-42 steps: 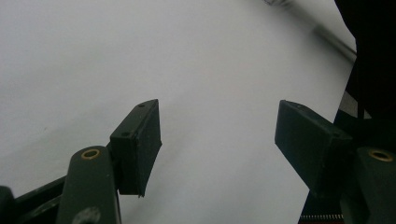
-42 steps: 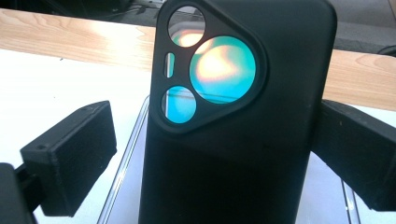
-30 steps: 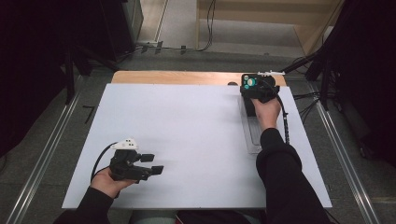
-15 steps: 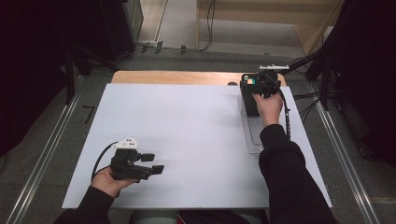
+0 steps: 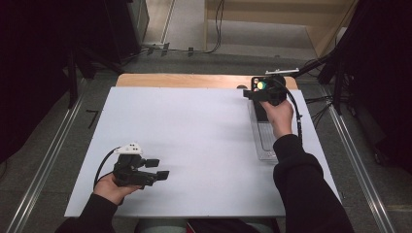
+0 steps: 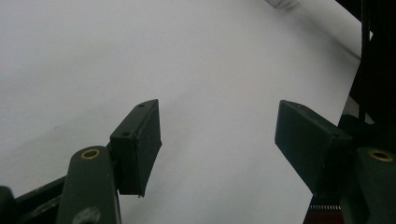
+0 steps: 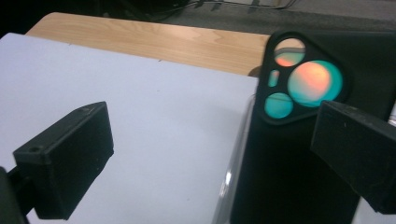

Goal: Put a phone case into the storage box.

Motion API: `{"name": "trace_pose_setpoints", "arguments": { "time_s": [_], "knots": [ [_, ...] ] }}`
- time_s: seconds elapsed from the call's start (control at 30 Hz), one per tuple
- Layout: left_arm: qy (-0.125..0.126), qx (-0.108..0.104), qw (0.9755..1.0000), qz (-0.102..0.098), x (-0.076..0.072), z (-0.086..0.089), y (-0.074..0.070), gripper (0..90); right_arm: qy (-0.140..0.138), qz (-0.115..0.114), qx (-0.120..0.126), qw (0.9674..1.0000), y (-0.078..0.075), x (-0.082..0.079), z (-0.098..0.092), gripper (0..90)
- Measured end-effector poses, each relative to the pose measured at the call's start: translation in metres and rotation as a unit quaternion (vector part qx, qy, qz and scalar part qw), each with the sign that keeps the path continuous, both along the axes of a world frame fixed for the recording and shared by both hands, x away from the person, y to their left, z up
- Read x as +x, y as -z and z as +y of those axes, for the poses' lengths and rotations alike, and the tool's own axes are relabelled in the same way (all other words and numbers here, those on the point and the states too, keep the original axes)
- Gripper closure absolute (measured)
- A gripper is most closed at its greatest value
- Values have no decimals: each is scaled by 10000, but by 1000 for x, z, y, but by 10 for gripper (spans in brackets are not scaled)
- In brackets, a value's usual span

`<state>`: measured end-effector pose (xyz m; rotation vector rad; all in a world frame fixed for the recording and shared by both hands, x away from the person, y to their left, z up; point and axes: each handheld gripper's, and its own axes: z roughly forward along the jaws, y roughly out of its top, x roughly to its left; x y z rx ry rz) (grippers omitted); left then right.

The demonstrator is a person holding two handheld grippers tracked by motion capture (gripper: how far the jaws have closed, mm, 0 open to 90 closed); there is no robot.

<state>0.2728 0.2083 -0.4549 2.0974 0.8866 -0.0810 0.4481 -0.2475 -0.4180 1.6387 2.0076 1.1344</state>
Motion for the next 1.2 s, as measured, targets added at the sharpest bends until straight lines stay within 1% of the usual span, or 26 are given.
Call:
{"name": "trace_pose_setpoints", "arguments": {
  "time_s": [0.03, 0.17, 0.27, 0.33, 0.4, 0.53, 0.6, 0.7, 0.77, 0.97, 1.2],
  "knots": [
    [-20, -33, 10000, 7, 0, 0, 0, 313, -37, -5, 10, 10000, 0, -2, 2, 0],
    [10, -13, 10000, -19, 0, 0, -1, 313, -245, 9, 53, 9997, 0, -8, 11, 0],
    [10, -20, 10000, -22, -1, 0, -1, 313, -303, 38, 21, 9995, -1, -13, 16, 0],
    [16, 1, 10000, -31, -2, 0, -1, 313, -359, 36, 63, 9993, -1, -15, 19, 0],
    [12, -22, 10000, -52, -2, 0, -2, 313, -452, 66, 57, 9989, -2, -18, 23, 0],
    [27, -8, 10000, -31, -2, 0, -2, 313, -644, 51, 84, 9979, -3, -24, 30, 0],
    [12, -1, 10000, -34, -2, 0, -2, 313, -730, 79, 72, 9973, -4, -28, 34, 0],
    [2, 3, 10000, -26, -1, 0, -1, 313, -887, 63, 110, 9960, -3, -33, 37, 0],
    [-6, -8, 10000, -29, -1, 1, -1, 313, -980, 91, 141, 9950, -3, -36, 38, 0],
    [-4, -8, 10000, -13, -2, 1, -1, 313, -1169, 132, 227, 9928, -1, -48, 41, 0],
    [13, -13, 10000, -12, -2, 0, -1, 313, -1487, 208, 195, 9885, 1, -60, 44, 0]
  ]
}}
